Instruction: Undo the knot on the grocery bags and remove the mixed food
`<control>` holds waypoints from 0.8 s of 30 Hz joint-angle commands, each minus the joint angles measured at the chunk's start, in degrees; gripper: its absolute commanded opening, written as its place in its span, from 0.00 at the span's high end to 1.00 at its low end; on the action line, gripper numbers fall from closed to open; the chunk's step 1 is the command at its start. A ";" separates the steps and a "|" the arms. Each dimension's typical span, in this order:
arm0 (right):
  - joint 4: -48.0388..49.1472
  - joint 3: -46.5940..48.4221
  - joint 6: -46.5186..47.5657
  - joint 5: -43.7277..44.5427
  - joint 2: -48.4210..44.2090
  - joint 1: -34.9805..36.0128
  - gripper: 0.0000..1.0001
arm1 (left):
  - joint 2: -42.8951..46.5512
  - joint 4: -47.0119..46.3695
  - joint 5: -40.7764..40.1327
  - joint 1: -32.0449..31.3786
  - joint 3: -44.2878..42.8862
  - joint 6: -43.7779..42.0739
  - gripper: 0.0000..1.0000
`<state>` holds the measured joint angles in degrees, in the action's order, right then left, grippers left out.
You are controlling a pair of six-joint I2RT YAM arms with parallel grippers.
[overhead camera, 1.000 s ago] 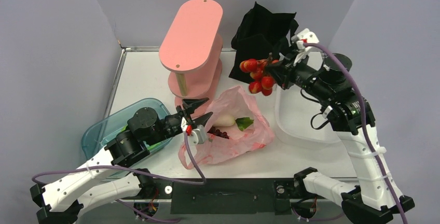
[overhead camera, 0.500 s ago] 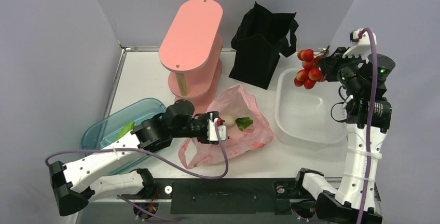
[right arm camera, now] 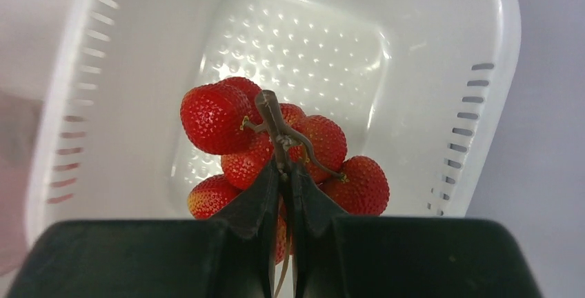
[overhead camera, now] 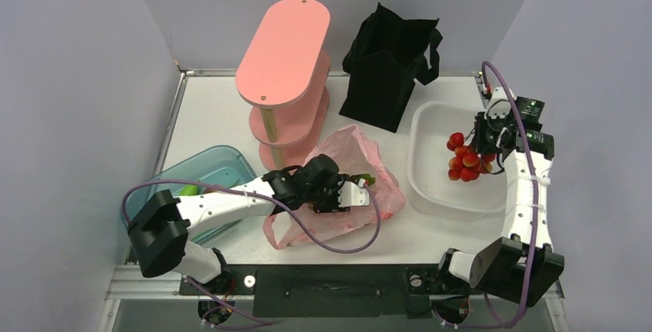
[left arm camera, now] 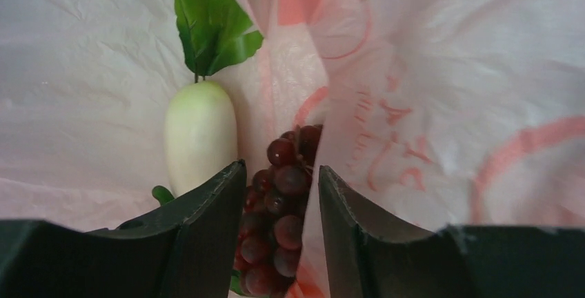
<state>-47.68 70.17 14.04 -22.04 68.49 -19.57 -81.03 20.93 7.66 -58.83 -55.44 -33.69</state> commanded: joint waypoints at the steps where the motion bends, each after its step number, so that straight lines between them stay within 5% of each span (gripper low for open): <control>1: 2.52 -1.25 5.90 5.73 2.60 -0.46 1.00 | -3.46 -9.34 -7.73 0.09 -0.78 -1.99 0.57; 5: 2.51 -2.29 6.62 5.93 4.79 -0.39 0.99 | -6.78 -12.08 -11.45 0.45 -1.71 -3.05 0.48; 7: 2.11 -1.79 5.89 6.78 6.51 -0.38 0.67 | -8.20 -12.77 -12.19 1.07 -2.60 -3.75 0.47; 11: 0.78 -0.45 4.30 6.89 8.18 -0.45 0.38 | -10.85 -13.64 -11.62 3.68 -5.13 -5.63 0.44; 24: -1.11 3.05 0.02 -2.53 5.19 0.02 0.33 | -20.24 -10.26 -6.57 6.30 -7.31 -10.27 0.41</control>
<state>-48.23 69.58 15.86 -20.29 76.44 -19.57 -98.39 10.55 -1.37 -53.65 -59.86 -42.96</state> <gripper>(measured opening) 0.663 0.583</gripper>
